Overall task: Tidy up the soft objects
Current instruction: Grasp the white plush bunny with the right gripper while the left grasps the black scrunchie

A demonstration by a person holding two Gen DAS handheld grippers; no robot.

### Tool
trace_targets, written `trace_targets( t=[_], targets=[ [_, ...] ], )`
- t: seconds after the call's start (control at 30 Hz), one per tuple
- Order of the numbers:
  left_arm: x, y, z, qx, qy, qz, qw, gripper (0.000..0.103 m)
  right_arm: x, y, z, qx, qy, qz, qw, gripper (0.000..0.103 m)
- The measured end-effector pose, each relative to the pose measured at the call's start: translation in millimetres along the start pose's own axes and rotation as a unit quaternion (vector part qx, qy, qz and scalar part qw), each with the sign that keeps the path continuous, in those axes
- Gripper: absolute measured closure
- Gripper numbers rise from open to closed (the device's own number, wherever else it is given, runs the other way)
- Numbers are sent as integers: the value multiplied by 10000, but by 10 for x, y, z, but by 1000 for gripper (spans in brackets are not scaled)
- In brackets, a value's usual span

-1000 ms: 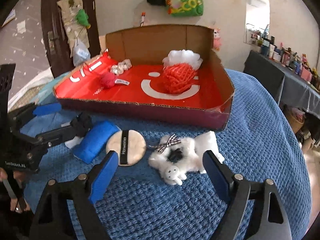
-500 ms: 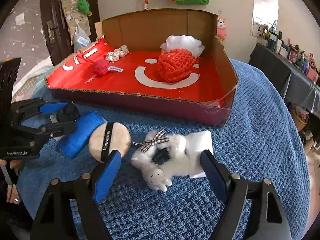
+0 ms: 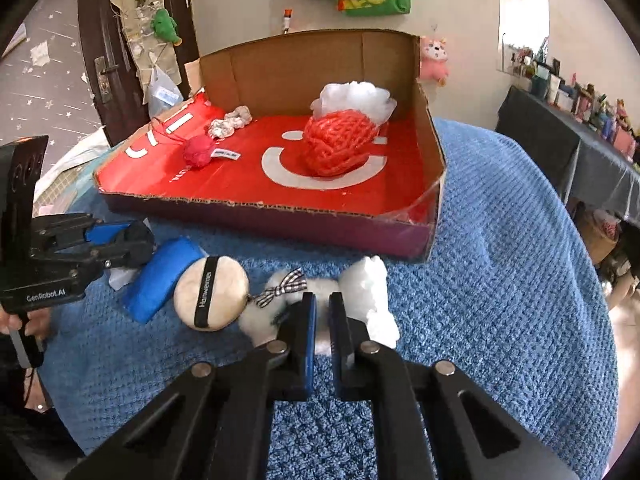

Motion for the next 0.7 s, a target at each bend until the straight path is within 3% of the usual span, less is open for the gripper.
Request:
trace_targets(
  t=[0.13, 0.17, 0.2, 0.23, 0.3, 0.7],
  targets=[
    [1, 8, 37, -97, 14, 2, 10000, 69, 15, 3, 58, 25, 165, 49, 9998, 90],
    [4, 8, 48, -119, 12, 0, 9999, 63, 14, 11, 61, 11, 180, 37, 9998, 86],
    [8, 10, 56, -155, -11, 14, 9999, 58, 13, 28, 58, -42, 184, 6, 9998, 72],
    [12, 11, 60, -172, -31, 19, 9998, 49, 13, 45, 54, -71, 190, -21, 9998, 51],
    [21, 14, 63, -192, -45, 14, 9998, 47, 6, 76, 78, -61, 311, -75, 9995, 40],
    [5, -55, 70, -107, -6, 120, 9999, 46, -12, -133, 232, 31, 902, 327, 9954, 40]
  ],
)
Point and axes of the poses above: each gripper's, at about its wrist camera, not at the fingertips, and y roughly against the way its jaws point, z to its left, x to its underside, the point moved 3 cm from there along -y, roughly the way its jaws point, and after that the axes turned 15 degrees about y, right-handed, at the moved point
